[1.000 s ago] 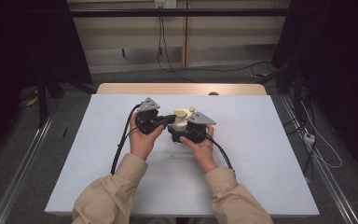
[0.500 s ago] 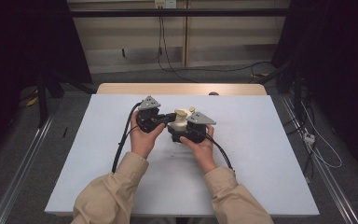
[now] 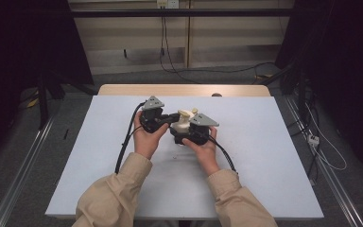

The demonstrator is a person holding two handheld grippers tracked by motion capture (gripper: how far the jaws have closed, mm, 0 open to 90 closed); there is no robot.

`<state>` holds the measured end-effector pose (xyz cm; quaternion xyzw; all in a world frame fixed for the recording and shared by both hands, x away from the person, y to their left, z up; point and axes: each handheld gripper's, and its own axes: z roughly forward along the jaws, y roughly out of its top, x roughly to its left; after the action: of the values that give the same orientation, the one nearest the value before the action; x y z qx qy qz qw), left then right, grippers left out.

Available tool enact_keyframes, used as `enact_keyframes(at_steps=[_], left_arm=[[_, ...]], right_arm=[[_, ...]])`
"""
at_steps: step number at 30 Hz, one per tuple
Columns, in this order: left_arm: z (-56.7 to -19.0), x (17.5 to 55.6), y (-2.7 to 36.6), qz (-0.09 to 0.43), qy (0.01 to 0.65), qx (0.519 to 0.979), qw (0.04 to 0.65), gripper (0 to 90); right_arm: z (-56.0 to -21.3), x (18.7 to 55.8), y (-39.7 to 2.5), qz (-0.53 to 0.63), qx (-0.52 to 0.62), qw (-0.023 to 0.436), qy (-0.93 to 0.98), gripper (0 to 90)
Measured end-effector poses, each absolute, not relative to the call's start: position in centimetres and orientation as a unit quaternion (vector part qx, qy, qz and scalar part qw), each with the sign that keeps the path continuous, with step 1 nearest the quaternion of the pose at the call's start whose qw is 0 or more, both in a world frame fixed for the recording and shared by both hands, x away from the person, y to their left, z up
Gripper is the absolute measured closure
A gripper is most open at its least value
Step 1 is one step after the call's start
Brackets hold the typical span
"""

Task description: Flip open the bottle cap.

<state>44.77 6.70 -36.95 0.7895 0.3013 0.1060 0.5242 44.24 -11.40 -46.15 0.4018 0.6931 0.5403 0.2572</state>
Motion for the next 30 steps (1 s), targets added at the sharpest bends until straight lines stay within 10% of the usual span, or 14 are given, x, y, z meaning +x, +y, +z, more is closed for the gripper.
enact_keyframes(at_steps=[30], left_arm=[[-36.73,45.27,6.15,0.109,0.305,0.785,0.528,90.0]], right_arm=[[-46.13,44.26,-11.4,0.54,0.402,0.257,0.694,6.3]])
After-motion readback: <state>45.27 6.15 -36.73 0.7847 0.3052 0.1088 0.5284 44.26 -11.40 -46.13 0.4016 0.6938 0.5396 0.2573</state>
